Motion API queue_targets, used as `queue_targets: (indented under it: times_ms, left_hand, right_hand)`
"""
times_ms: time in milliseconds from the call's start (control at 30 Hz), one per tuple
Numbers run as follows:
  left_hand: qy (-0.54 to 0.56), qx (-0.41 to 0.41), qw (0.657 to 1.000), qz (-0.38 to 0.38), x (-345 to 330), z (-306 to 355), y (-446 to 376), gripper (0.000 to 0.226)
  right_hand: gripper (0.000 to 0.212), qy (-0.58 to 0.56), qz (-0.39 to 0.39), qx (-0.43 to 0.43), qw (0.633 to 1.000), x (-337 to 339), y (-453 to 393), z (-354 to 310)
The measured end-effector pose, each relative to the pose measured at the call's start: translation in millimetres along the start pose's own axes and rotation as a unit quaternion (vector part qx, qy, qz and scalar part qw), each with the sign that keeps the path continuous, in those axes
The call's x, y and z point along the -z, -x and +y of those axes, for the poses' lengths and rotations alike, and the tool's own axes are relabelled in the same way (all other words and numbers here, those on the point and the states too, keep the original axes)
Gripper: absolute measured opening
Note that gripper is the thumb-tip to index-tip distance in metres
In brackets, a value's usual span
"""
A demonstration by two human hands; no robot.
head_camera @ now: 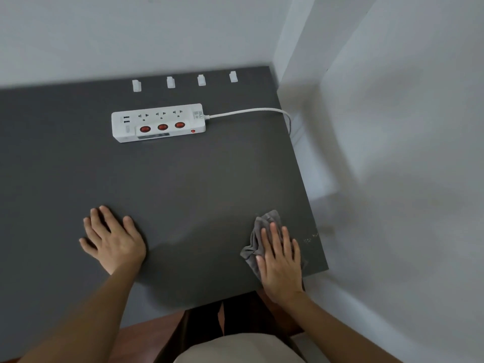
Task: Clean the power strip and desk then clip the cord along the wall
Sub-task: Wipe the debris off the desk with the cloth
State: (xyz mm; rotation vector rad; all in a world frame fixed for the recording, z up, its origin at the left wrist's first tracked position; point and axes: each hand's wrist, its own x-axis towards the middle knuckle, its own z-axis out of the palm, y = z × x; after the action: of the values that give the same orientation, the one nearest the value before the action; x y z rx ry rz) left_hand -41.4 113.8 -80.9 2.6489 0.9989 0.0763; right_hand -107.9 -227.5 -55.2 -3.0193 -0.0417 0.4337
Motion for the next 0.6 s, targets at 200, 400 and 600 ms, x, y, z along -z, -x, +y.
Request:
queue_targets:
  times_ms: [200, 400, 600]
  left_hand:
    - [0.002, -0.003, 1.0, 0.007, -2.4, -2.1, -0.3, 0.058]
    - [-0.011, 0.009, 0.999, -0.029, 1.5, 2.8, -2.1, 0.061]
    - [-0.032, 0.022, 0.994, -0.102, 22.2, 15.9, -5.2, 0.061]
  right_hand:
    - [0.061, -0.012, 0.008, -0.106, 0.994, 9.5, -12.1, 33.1]
    - [0.061, -0.01, 0.014, -0.11, 0.994, 23.8, -35.5, 60.9]
    - [0.07, -0.013, 0.011, -0.093, 0.995, 41.8, -29.5, 55.8]
